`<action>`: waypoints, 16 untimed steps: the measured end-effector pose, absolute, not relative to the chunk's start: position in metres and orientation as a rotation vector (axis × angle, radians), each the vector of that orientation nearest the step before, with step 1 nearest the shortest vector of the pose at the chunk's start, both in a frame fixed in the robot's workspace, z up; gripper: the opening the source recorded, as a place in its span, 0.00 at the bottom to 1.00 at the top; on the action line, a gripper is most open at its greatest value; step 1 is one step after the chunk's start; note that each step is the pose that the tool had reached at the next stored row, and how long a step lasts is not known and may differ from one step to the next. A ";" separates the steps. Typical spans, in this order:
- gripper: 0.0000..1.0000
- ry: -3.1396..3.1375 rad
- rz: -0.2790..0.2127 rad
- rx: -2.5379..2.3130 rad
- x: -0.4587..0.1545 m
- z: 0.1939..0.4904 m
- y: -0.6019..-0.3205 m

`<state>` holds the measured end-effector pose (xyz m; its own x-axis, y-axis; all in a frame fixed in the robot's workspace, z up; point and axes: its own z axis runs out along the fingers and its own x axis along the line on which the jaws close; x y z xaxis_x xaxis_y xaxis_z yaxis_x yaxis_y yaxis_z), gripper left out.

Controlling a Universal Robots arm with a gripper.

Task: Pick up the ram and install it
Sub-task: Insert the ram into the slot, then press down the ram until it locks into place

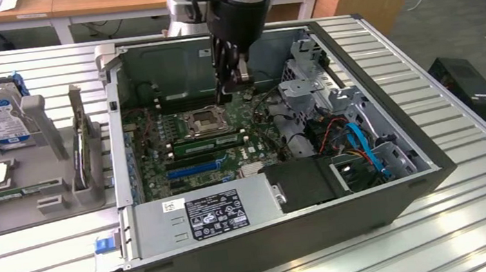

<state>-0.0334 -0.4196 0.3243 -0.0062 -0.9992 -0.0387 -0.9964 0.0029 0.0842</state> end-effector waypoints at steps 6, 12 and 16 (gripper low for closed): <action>0.19 -2.202 -0.135 2.192 -0.033 0.335 -0.420; 0.19 -2.202 -0.135 2.192 -0.033 0.336 -0.420; 0.19 -2.202 -0.135 2.192 -0.033 0.336 -0.420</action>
<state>-0.0334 -0.4196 0.3364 -0.0062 -0.9992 -0.0386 -0.9964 0.0029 0.0842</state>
